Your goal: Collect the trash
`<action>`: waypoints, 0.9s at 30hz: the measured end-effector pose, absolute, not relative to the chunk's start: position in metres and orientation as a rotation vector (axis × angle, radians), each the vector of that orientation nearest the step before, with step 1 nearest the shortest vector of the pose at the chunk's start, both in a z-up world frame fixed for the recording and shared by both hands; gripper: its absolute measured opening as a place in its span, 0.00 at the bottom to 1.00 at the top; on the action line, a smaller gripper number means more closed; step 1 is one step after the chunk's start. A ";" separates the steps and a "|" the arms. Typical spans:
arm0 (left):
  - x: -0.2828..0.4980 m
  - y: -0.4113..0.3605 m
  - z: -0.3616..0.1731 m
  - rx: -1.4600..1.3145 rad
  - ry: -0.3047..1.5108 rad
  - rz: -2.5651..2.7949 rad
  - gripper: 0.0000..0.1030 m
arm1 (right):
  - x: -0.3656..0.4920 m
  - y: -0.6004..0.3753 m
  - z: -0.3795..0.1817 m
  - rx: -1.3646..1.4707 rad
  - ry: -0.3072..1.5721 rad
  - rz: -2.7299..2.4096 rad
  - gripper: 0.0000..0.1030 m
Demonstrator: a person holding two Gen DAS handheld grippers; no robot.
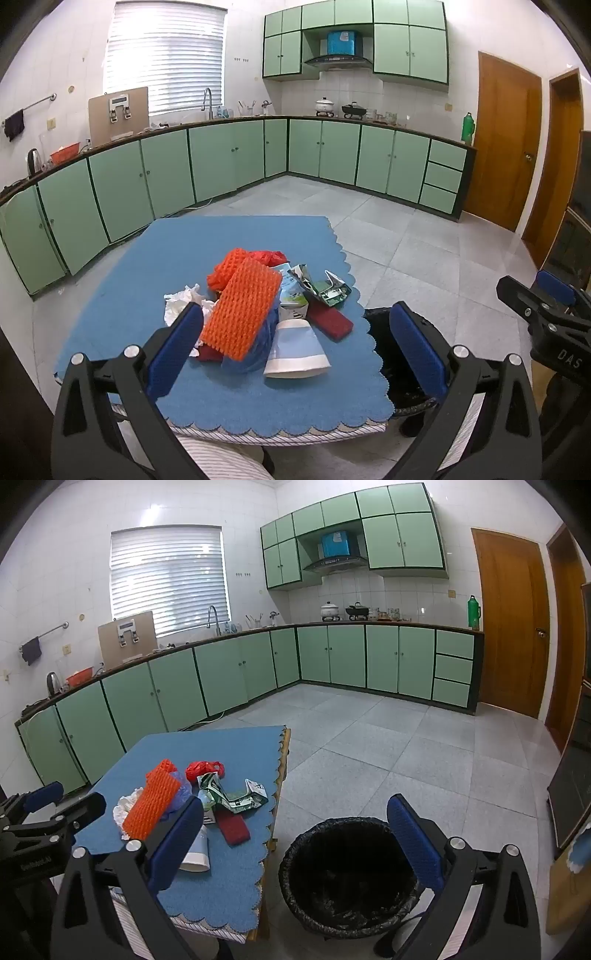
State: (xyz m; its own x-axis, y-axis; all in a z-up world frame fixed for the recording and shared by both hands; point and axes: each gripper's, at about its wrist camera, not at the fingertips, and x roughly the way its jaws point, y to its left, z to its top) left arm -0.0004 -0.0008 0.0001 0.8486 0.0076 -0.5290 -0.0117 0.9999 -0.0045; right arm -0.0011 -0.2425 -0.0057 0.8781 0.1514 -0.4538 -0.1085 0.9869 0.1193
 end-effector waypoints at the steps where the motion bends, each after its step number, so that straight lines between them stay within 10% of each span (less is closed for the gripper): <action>1: 0.000 -0.001 0.000 -0.007 0.559 0.012 0.95 | -0.001 -0.243 -0.006 0.092 0.478 0.136 0.94; 27: 0.000 0.000 0.000 -0.019 0.557 0.007 0.95 | 0.000 -0.243 -0.006 0.095 0.471 0.136 0.94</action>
